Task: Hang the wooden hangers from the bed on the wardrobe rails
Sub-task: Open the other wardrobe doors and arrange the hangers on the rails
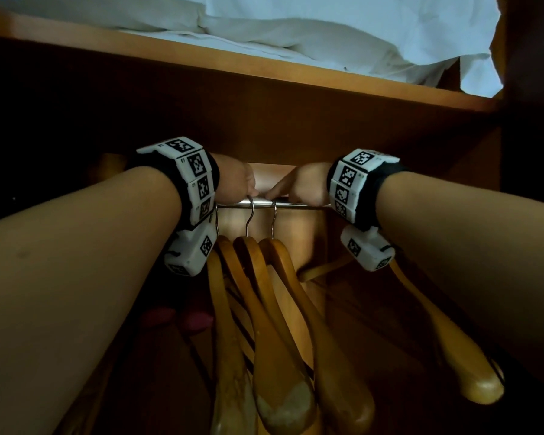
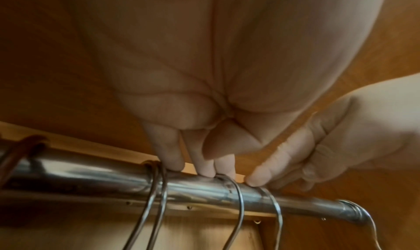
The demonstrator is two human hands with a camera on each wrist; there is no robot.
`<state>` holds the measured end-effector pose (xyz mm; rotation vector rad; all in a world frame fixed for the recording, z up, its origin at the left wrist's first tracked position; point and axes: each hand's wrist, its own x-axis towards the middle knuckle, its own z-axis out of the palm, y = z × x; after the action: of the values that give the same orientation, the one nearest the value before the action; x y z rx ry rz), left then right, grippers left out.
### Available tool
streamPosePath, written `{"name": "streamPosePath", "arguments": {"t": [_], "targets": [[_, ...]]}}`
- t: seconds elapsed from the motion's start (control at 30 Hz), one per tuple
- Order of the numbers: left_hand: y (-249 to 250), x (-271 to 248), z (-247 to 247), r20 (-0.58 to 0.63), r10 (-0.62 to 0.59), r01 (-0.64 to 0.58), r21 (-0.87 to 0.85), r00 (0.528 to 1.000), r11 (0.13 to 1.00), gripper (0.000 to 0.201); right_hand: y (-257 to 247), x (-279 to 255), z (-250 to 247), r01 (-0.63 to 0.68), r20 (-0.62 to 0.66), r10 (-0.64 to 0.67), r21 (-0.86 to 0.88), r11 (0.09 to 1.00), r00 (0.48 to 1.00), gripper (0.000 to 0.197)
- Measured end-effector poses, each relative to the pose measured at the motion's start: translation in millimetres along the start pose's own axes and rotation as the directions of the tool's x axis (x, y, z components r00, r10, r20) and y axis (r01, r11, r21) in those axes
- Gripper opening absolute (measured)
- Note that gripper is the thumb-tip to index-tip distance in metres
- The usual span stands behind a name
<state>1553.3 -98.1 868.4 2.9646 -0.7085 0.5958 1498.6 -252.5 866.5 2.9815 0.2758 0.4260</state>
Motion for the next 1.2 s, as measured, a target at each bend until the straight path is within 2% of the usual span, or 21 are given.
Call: {"name": "streamPosePath", "arguments": {"t": [0.07, 0.17, 0.27, 0.47, 0.63, 0.73, 0.83, 1.03, 1.2], "targets": [[-3, 3, 3, -0.041, 0.012, -0.013, -0.019, 0.999, 1.000, 0.033, 5, -4, -3, -0.017, 0.025, 0.019, -0.086, 0.996, 1.000, 0.048], [-4, 13, 6, -0.010, 0.032, -0.033, -0.138, 0.999, 0.990, 0.023, 16, -7, -5, -0.040, 0.029, 0.044, -0.132, 0.991, 0.999, 0.052], [-4, 11, 8, -0.048, 0.029, -0.035, -0.130, 0.998, 0.991, 0.014, 29, -6, -3, -0.051, 0.030, 0.057, -0.158, 0.986, 0.998, 0.053], [-4, 7, 6, -0.042, 0.030, -0.036, -0.140, 0.999, 0.990, 0.015, 58, -3, 1, -0.118, 0.038, 0.125, -0.148, 0.982, 0.991, 0.051], [1, -3, 5, -0.084, 0.020, -0.030, -0.114, 0.996, 0.993, 0.019, 79, -5, 3, -0.122, -0.017, 0.121, -0.042, 0.992, 0.992, 0.039], [2, -3, 6, -0.086, 0.004, -0.015, -0.125, 0.996, 0.992, 0.026, 83, -7, 3, -0.175, -0.007, 0.175, 0.017, 0.984, 0.985, 0.036], [3, -4, 6, -0.083, 0.019, -0.031, -0.148, 0.996, 0.989, 0.027, 86, -8, 2, -0.281, -0.055, 0.287, 0.087, 0.956, 0.957, 0.033], [2, -8, 7, -0.101, 0.026, -0.039, -0.130, 0.995, 0.991, 0.027, 90, -6, 1, -0.391, -0.049, 0.397, 0.094, 0.915, 0.917, 0.050], [4, -10, 4, -0.085, 0.022, -0.029, -0.088, 0.996, 0.996, 0.029, 97, -7, 2, -0.416, -0.019, 0.418, 0.051, 0.908, 0.908, 0.045]]}}
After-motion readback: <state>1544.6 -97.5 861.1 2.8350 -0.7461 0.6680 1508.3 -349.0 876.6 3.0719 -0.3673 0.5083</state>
